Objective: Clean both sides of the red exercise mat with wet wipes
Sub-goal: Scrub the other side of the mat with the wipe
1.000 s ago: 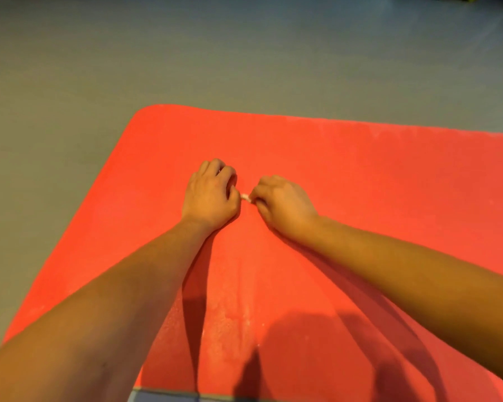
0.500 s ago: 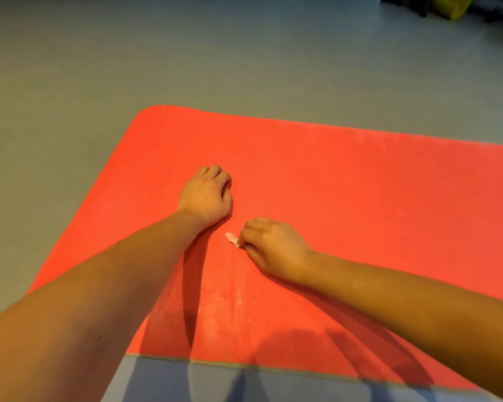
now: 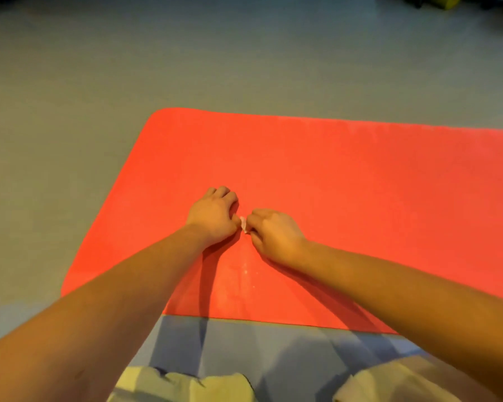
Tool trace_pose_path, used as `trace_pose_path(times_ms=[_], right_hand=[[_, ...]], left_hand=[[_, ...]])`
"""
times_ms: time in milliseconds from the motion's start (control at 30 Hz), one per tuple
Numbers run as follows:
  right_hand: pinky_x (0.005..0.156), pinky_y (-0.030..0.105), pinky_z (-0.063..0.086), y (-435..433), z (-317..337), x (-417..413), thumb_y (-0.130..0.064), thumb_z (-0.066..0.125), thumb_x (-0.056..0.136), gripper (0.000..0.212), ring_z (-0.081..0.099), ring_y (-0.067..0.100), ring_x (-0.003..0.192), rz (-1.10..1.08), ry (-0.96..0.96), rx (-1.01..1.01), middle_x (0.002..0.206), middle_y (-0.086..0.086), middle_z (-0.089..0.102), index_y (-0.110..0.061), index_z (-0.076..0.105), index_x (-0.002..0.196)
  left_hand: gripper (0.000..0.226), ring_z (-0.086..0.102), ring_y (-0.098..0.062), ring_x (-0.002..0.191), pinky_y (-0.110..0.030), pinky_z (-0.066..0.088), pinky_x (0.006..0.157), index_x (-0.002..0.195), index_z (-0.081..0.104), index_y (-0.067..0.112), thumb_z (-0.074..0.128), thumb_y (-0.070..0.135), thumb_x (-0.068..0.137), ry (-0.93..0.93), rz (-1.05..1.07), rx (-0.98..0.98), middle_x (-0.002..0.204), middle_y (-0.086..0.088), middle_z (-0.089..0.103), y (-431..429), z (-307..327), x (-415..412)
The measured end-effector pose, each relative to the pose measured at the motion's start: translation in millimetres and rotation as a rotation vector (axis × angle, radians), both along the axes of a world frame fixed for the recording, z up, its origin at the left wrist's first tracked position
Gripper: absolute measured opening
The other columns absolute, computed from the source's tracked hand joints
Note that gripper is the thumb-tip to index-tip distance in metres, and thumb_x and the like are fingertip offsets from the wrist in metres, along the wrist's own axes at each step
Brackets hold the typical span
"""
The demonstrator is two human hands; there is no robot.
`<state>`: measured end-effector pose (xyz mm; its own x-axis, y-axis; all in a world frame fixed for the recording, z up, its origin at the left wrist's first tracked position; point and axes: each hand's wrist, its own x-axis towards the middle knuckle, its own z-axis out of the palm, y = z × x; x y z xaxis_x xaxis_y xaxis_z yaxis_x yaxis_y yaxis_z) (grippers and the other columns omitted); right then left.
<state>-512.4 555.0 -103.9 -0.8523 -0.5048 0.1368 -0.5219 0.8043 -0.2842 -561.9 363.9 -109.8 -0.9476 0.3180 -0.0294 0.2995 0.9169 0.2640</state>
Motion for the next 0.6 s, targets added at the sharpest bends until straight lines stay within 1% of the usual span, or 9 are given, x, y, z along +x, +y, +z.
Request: trace_pose_path(times_ms=[100, 167, 200, 267, 333, 433, 500, 533, 600], right_hand=[[0.069, 0.038, 0.047, 2.6, 3.8, 60.8, -0.026, 0.045, 0.09, 0.019, 0.06, 0.026, 0.085, 0.197, -0.04, -0.019, 0.09, 0.001, 0.061, -0.02, 0.063, 0.089], [0.068, 0.039, 0.047, 4.5, 6.9, 78.4, -0.029, 0.042, 0.093, 0.024, 0.059, 0.026, 0.087, 0.273, -0.072, 0.017, 0.092, 0.001, 0.06, -0.02, 0.065, 0.091], [0.067, 0.039, 0.048, 4.8, 9.1, 76.3, -0.029, 0.042, 0.093, 0.026, 0.059, 0.026, 0.088, 0.268, -0.085, 0.041, 0.093, 0.001, 0.06, -0.02, 0.066, 0.092], [0.067, 0.039, 0.049, 3.4, 12.9, 55.9, -0.027, 0.048, 0.091, 0.022, 0.061, 0.027, 0.091, 0.167, -0.094, 0.058, 0.095, 0.001, 0.061, -0.021, 0.069, 0.094], [0.067, 0.038, 0.048, 0.7, 15.3, 33.5, -0.021, 0.055, 0.088, 0.018, 0.063, 0.029, 0.093, 0.023, -0.096, 0.055, 0.095, 0.002, 0.062, -0.021, 0.072, 0.095], [0.068, 0.039, 0.048, -8.8, 14.8, 29.2, -0.016, 0.055, 0.086, 0.018, 0.064, 0.032, 0.093, -0.114, -0.09, 0.069, 0.095, 0.003, 0.063, -0.018, 0.071, 0.093], [0.069, 0.039, 0.047, -14.9, 14.2, 47.9, -0.018, 0.052, 0.089, 0.018, 0.064, 0.033, 0.092, -0.117, -0.089, 0.052, 0.095, 0.005, 0.064, -0.016, 0.07, 0.092], [0.068, 0.039, 0.047, -16.4, 13.6, 61.3, -0.021, 0.049, 0.091, 0.021, 0.064, 0.033, 0.091, -0.088, -0.089, 0.031, 0.095, 0.005, 0.064, -0.016, 0.069, 0.091], [0.067, 0.037, 0.048, -15.1, 11.7, 91.2, -0.028, 0.04, 0.09, 0.03, 0.063, 0.03, 0.088, 0.033, -0.093, -0.007, 0.094, 0.003, 0.065, -0.018, 0.069, 0.091]], left_hand=[[0.044, 0.052, -0.03, 0.12, -0.04, 0.048, 0.098, 0.121, 0.066, 0.018, 0.063, 0.032, 0.08, -0.011, 0.03, 0.046, 0.133, -0.003, 0.058, -1.9, 0.0, 27.1], [0.044, 0.051, -0.03, 0.121, -0.039, 0.047, 0.101, 0.124, 0.066, 0.019, 0.065, 0.028, 0.081, -0.037, 0.052, 0.068, 0.136, -0.002, 0.057, -4.2, 2.3, 44.2], [0.045, 0.051, -0.029, 0.121, -0.039, 0.046, 0.102, 0.125, 0.066, 0.019, 0.066, 0.027, 0.081, -0.058, 0.058, 0.07, 0.137, -0.002, 0.056, -5.9, 4.2, 52.5], [0.049, 0.049, -0.029, 0.125, -0.039, 0.046, 0.103, 0.129, 0.064, 0.02, 0.069, 0.028, 0.081, -0.104, 0.06, 0.053, 0.139, -0.001, 0.054, -9.5, 9.6, 67.8], [0.057, 0.047, -0.028, 0.128, -0.039, 0.045, 0.105, 0.135, 0.06, 0.021, 0.07, 0.032, 0.081, -0.141, 0.057, 0.007, 0.14, 0.0, 0.051, -13.1, 16.0, 83.1], [0.071, 0.046, -0.028, 0.127, -0.039, 0.045, 0.104, 0.139, 0.055, 0.02, 0.077, 0.039, 0.074, -0.2, 0.039, -0.069, 0.137, -0.001, 0.048, -18.3, 24.4, 100.2], [0.084, 0.044, -0.028, 0.13, -0.038, 0.044, 0.106, 0.142, 0.052, 0.02, 0.085, 0.043, 0.068, -0.263, 0.028, -0.096, 0.142, -0.001, 0.046, -21.6, 30.0, 104.5], [0.092, 0.043, -0.028, 0.134, -0.037, 0.042, 0.109, 0.145, 0.05, 0.02, 0.088, 0.046, 0.066, -0.297, 0.011, -0.121, 0.148, -0.001, 0.043, -23.1, 32.6, 104.9], [0.109, 0.035, -0.029, 0.145, -0.036, 0.036, 0.118, 0.152, 0.044, 0.018, 0.094, 0.051, 0.061, -0.354, -0.019, -0.172, 0.162, -0.004, 0.033, -23.9, 35.9, 105.2]])
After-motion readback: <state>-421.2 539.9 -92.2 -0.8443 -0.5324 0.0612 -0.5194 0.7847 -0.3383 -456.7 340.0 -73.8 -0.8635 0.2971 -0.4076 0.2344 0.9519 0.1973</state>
